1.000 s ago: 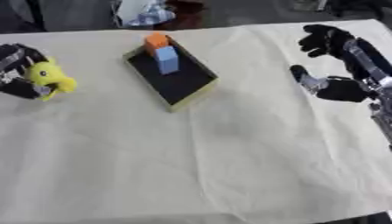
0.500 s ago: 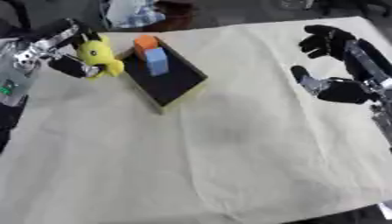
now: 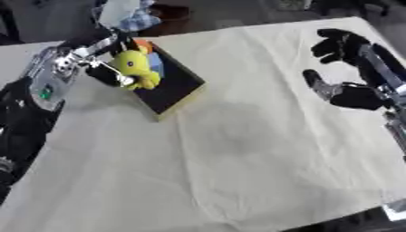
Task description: Pick up objects on the table and place them in the box.
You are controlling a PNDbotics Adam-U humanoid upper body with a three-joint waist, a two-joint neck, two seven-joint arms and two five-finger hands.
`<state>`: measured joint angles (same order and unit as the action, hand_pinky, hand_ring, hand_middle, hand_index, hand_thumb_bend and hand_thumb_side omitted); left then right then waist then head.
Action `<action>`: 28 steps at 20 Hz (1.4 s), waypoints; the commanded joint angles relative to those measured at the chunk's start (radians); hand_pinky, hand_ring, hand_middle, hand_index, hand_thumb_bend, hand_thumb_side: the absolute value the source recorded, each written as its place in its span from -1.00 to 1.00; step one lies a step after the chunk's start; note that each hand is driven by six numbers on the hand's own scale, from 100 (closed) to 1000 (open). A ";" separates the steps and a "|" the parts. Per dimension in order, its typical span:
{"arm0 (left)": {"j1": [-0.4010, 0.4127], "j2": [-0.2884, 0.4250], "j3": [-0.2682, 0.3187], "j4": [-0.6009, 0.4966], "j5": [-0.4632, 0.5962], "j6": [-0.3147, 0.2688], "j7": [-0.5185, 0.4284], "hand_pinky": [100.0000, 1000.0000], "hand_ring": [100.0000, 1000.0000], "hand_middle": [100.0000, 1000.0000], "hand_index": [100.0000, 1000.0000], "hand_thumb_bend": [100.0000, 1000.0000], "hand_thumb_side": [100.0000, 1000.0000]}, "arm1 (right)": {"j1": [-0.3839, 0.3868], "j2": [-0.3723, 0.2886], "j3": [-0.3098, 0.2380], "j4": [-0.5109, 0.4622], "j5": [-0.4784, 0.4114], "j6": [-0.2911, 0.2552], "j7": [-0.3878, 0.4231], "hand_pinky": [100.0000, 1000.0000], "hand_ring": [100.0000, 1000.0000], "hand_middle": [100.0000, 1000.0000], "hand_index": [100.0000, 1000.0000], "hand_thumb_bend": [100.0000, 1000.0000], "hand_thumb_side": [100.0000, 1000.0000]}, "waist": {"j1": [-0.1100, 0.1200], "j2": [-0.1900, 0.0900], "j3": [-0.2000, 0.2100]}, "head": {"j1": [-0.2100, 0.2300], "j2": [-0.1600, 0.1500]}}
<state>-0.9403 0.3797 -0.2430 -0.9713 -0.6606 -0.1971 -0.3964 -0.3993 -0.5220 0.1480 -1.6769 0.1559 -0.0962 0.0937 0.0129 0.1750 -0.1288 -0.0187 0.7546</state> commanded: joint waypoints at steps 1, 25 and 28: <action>-0.012 0.009 -0.005 -0.004 0.005 -0.002 0.008 0.34 0.31 0.37 0.57 0.37 -0.37 | -0.008 -0.010 -0.015 -0.001 0.001 -0.003 -0.006 0.40 0.46 0.32 0.78 -0.58 -0.61 | 0.012 -0.016 -0.001 | 0.002 -0.008; 0.417 0.141 0.205 -0.735 0.392 0.176 0.321 0.43 0.36 0.38 0.58 0.47 -0.03 | 0.032 0.036 -0.066 0.000 -0.016 -0.002 -0.107 0.34 0.39 0.24 0.74 -0.64 -0.66 | 0.005 -0.001 0.108 | -0.036 -0.004; 0.517 0.105 0.256 -0.792 0.420 0.177 0.360 0.43 0.36 0.38 0.59 0.42 -0.04 | 0.045 0.053 -0.070 -0.013 -0.027 -0.001 -0.126 0.34 0.40 0.25 0.74 -0.65 -0.66 | 0.005 0.001 0.134 | -0.042 0.001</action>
<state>-0.4167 0.4786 -0.0179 -1.7188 -0.2572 -0.0210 -0.0547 -0.3462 -0.4608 0.0921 -1.6644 0.1387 -0.0968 -0.0203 0.0129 0.1763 0.0093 -0.0558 0.7550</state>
